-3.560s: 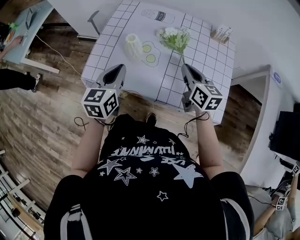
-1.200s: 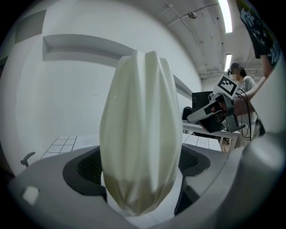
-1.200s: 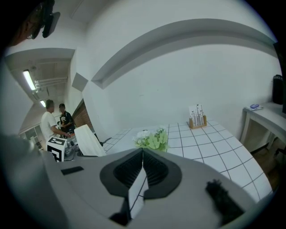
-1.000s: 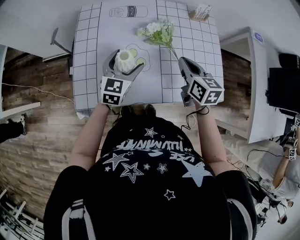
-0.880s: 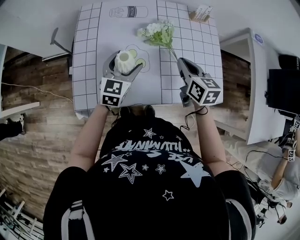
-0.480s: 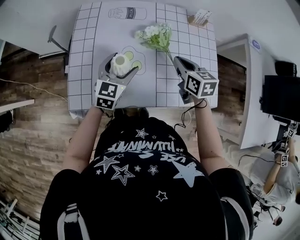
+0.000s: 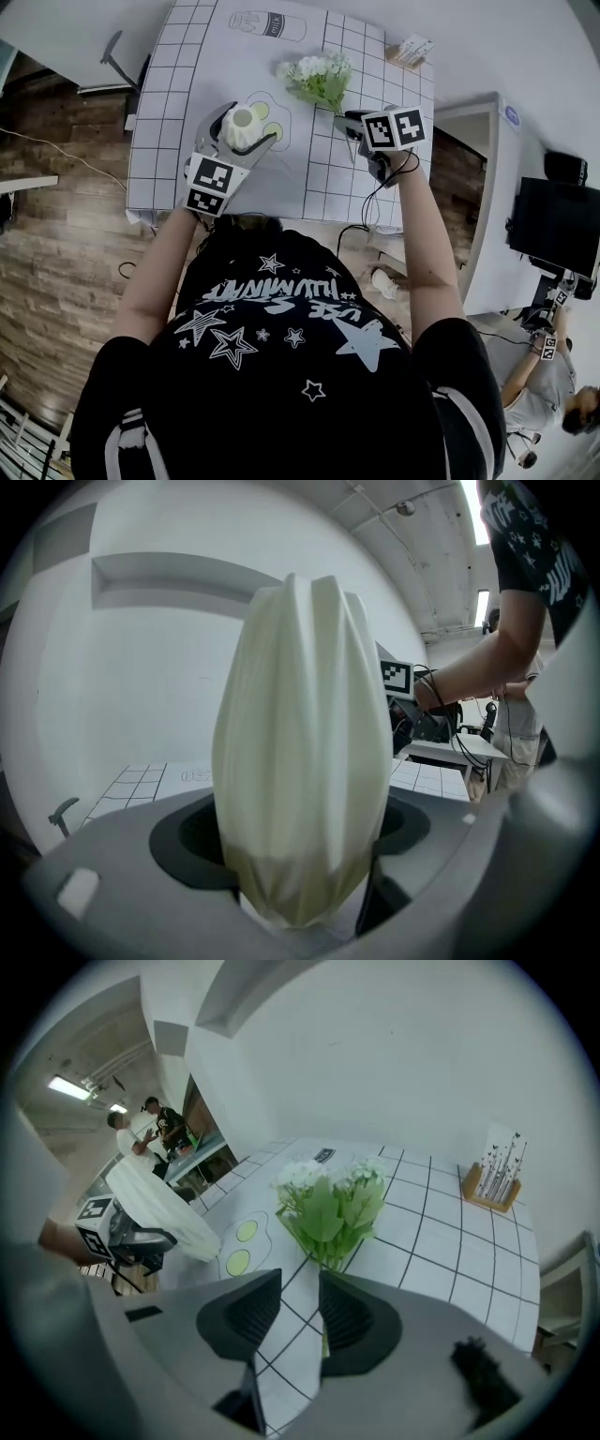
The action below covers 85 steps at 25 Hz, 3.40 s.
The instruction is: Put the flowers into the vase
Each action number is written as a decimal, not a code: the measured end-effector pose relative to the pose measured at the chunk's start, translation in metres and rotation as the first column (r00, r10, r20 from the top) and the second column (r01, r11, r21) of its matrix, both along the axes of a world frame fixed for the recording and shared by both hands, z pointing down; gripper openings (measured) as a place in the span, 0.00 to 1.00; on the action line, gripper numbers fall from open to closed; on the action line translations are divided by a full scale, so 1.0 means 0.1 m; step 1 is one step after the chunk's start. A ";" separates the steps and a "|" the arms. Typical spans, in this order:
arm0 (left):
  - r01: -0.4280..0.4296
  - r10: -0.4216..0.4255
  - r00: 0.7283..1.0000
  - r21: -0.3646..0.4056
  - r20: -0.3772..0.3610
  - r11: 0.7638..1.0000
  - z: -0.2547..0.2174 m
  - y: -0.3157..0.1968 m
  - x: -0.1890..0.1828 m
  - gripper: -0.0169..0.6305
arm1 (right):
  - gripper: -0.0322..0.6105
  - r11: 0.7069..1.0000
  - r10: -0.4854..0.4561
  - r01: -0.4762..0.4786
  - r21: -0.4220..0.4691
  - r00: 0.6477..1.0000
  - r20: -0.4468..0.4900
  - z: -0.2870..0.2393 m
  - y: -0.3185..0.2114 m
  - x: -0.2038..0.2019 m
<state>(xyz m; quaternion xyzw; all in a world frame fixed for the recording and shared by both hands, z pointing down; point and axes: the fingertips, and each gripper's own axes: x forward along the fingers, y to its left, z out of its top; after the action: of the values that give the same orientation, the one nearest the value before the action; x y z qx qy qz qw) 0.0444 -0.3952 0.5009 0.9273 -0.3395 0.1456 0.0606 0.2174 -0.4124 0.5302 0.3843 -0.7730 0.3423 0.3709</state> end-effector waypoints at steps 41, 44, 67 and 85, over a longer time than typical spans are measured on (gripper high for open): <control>0.006 -0.006 1.000 0.003 -0.002 1.000 0.02 -0.02 0.02 0.64 | 0.13 0.992 -0.050 0.072 -0.100 0.976 0.211 0.17 -0.14 -0.49; 0.005 -0.005 1.000 0.003 0.000 1.000 0.03 -0.02 0.02 0.64 | 0.13 0.998 -0.055 0.063 -0.027 0.969 0.240 -0.03 -0.16 -0.56; -0.010 0.009 1.000 -0.014 -0.010 1.000 0.04 -0.04 0.03 0.64 | 0.13 0.884 -0.347 0.062 0.464 0.752 0.560 -2.48 -0.05 -1.55; -0.044 0.044 0.999 -0.019 -0.017 0.999 0.03 -0.02 0.06 0.64 | 0.13 0.831 -0.369 0.027 0.556 0.774 0.514 -2.36 -0.07 -2.18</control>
<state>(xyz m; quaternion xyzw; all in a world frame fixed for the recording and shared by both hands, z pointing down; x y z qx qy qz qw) 0.0499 -0.3976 0.5042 0.9351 -0.3172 0.1422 0.0692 -0.0001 -0.4194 0.2941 0.2532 -0.9499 0.1820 0.0232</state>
